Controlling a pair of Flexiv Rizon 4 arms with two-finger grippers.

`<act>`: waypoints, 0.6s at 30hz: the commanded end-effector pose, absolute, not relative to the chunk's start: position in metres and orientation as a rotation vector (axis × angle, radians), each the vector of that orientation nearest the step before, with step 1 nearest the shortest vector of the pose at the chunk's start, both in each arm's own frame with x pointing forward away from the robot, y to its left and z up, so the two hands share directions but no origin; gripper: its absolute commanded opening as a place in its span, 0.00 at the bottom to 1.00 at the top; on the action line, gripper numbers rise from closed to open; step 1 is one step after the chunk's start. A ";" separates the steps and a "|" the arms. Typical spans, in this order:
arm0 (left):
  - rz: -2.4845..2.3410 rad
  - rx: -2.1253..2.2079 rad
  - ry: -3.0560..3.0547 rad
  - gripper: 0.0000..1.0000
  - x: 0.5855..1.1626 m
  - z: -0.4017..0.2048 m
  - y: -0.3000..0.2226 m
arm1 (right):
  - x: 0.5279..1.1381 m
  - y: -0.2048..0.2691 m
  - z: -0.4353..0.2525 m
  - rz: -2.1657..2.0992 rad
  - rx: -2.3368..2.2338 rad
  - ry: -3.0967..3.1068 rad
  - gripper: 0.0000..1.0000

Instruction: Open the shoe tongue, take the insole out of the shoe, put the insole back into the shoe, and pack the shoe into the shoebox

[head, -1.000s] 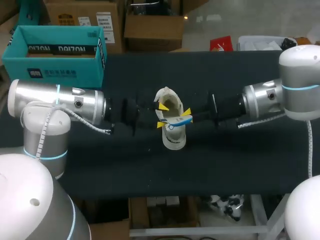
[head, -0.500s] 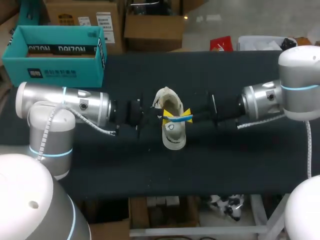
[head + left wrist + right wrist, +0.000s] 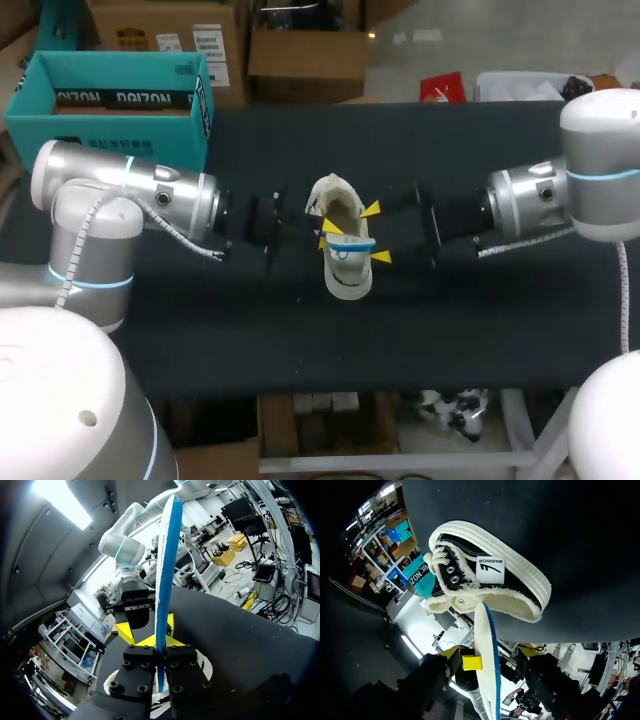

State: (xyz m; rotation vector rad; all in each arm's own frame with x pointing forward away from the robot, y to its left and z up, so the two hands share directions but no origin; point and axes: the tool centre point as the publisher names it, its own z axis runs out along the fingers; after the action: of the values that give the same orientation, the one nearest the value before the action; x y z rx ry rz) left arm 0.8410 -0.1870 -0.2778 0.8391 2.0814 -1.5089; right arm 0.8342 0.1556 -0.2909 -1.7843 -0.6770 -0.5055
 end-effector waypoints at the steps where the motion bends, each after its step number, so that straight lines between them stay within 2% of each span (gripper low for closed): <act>1: -1.521 0.906 2.068 0.00 0.846 -0.280 -0.187 | 0.828 0.153 -0.283 -0.531 -1.798 -0.674 1.00; 18: -1.563 1.029 2.079 0.00 0.853 -0.289 -0.187 | 0.831 0.151 -0.285 -0.552 -1.780 -0.652 1.00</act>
State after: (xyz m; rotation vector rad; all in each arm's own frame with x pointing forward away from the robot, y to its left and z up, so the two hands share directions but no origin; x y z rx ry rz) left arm 0.8443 -0.1847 -0.2859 1.0062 2.0823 -1.5421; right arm 0.8295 0.1526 -0.2839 -1.7963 -0.6672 -0.5327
